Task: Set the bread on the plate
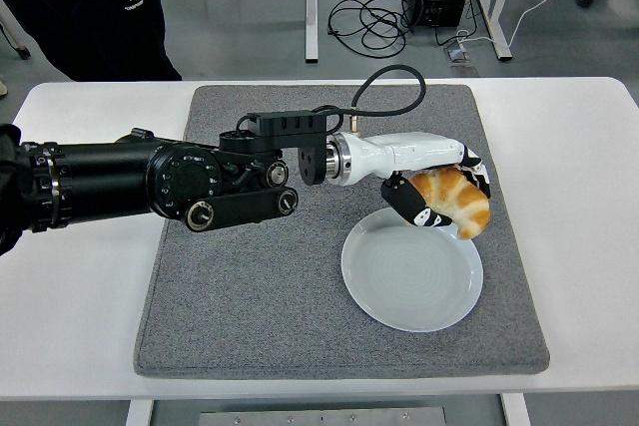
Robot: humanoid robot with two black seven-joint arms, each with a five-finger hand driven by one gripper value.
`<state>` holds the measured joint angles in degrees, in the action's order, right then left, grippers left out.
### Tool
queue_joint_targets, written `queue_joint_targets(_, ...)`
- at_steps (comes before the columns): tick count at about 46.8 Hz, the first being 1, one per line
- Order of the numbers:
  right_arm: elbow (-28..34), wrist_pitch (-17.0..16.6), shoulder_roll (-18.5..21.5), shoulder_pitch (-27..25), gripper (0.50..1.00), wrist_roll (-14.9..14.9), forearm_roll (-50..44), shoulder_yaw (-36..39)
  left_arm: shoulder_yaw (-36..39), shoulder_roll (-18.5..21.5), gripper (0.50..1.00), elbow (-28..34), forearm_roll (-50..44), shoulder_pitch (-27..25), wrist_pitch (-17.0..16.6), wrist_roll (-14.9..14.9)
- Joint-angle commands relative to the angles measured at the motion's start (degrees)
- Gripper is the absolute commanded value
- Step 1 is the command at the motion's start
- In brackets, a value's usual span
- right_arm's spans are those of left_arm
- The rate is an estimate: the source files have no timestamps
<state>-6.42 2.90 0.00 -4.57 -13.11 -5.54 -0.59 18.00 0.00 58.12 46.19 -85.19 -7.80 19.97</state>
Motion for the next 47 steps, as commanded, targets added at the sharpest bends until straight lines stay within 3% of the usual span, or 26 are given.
queue_joint_targets(1,0.0,0.0,0.0,0.0,1.000,0.0,0.0,0.1,1.0,0.0,0.500,0.0,0.5,0.7,-0.8,0.1)
queue_joint_targets(34,-0.1,0.0,0.0,0.0,1.000,0.0,0.0,0.0,1.3,0.0,0.500,-0.8,0.7,10.3,-2.7,0.2)
queue_joint_targets(47,-0.1,0.0,0.0,0.0,1.000,-0.1,0.0,0.0,1.0,0.0,0.500,-1.4,0.6,11.4,-2.7,0.2)
